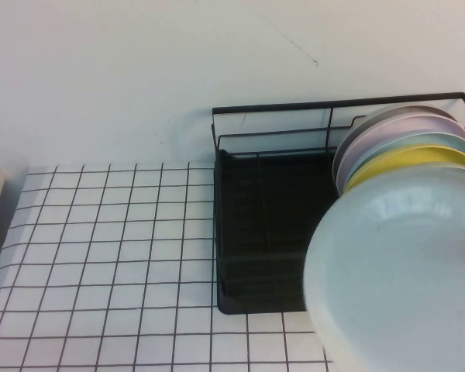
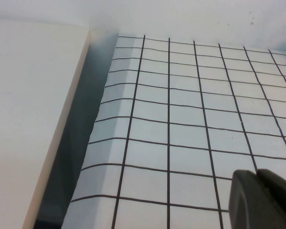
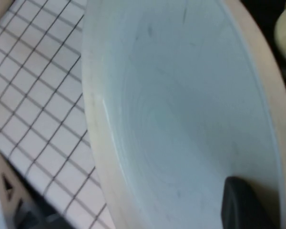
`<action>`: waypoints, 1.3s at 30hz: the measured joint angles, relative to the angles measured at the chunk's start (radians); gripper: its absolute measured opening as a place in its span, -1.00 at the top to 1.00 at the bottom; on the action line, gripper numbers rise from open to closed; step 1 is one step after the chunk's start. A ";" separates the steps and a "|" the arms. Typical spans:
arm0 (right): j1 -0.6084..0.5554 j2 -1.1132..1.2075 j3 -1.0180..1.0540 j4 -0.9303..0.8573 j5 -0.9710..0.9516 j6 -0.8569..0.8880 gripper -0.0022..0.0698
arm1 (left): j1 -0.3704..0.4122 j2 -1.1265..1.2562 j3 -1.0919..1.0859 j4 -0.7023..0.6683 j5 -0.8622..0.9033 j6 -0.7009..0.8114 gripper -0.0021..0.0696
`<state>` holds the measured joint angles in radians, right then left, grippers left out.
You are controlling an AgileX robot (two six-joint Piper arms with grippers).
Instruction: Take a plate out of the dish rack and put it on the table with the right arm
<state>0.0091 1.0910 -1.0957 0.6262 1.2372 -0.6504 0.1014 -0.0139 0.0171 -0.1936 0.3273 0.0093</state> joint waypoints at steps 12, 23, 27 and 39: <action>0.000 0.188 0.500 0.198 -0.376 -0.209 0.64 | 0.000 0.000 0.000 0.000 0.000 0.000 0.95; 0.000 0.479 0.493 0.267 -0.489 -0.395 0.08 | 0.000 0.000 0.000 0.000 0.000 0.000 0.95; 0.000 0.511 0.434 0.167 -0.441 -0.404 0.00 | 0.000 0.000 0.000 0.000 0.000 0.000 0.95; 0.000 0.501 0.097 -0.328 -0.070 0.011 0.01 | 0.000 0.000 0.000 0.000 0.000 0.000 0.95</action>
<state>0.0091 1.5918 -0.9988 0.2979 1.1676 -0.6397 0.1014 -0.0139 0.0171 -0.1936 0.3273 0.0093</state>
